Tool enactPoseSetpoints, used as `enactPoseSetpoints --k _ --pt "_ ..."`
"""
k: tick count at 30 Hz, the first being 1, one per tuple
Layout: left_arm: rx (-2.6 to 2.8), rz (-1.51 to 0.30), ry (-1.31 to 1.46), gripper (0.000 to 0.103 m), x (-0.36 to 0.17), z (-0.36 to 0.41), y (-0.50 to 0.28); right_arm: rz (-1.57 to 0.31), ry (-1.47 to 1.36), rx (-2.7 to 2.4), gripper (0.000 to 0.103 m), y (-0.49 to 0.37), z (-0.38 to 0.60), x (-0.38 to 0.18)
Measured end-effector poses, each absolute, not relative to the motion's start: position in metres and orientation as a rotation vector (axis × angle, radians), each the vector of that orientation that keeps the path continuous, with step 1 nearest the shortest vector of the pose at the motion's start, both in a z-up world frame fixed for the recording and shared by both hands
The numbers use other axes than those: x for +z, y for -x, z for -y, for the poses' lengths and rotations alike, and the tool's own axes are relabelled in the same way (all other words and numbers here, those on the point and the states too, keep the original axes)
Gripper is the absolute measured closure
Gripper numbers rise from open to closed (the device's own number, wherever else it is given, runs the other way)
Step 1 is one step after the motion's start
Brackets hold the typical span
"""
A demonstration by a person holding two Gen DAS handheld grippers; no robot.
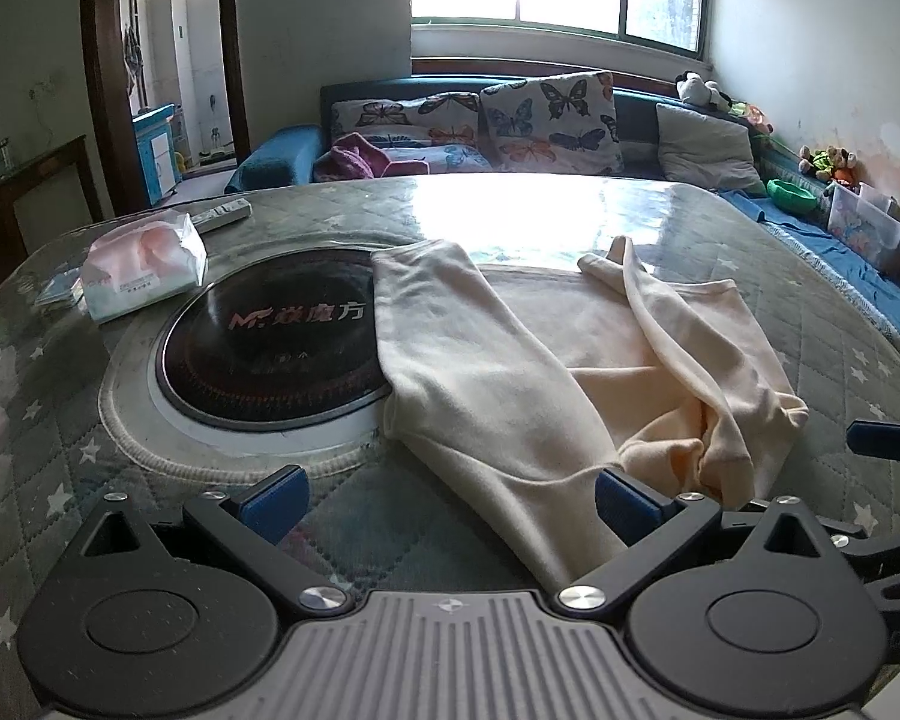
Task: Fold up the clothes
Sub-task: 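Move both grippers over the cream sweatshirt toward its two sleeves, then close the left gripper on one sleeve while the right gripper grasps the other sleeve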
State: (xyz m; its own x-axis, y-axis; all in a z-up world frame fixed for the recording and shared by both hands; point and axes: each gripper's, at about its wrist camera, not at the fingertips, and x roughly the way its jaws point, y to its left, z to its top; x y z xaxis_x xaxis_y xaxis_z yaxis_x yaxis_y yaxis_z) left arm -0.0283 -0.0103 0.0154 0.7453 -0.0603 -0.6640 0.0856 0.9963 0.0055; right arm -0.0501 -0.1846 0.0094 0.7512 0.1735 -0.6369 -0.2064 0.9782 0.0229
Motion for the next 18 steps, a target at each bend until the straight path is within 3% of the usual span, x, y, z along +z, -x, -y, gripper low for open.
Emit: enactPoseSetpoints --k 12,18 --pt "-0.08 -0.731 -0.03 0.0 0.018 0.01 0.006 -0.685 0.047 0.213 0.009 0.033 0.191 0.013" --pt "-0.085 -0.727 -0.036 0.0 0.02 0.011 -0.005 -0.683 0.031 0.208 0.018 0.023 0.196 0.013"
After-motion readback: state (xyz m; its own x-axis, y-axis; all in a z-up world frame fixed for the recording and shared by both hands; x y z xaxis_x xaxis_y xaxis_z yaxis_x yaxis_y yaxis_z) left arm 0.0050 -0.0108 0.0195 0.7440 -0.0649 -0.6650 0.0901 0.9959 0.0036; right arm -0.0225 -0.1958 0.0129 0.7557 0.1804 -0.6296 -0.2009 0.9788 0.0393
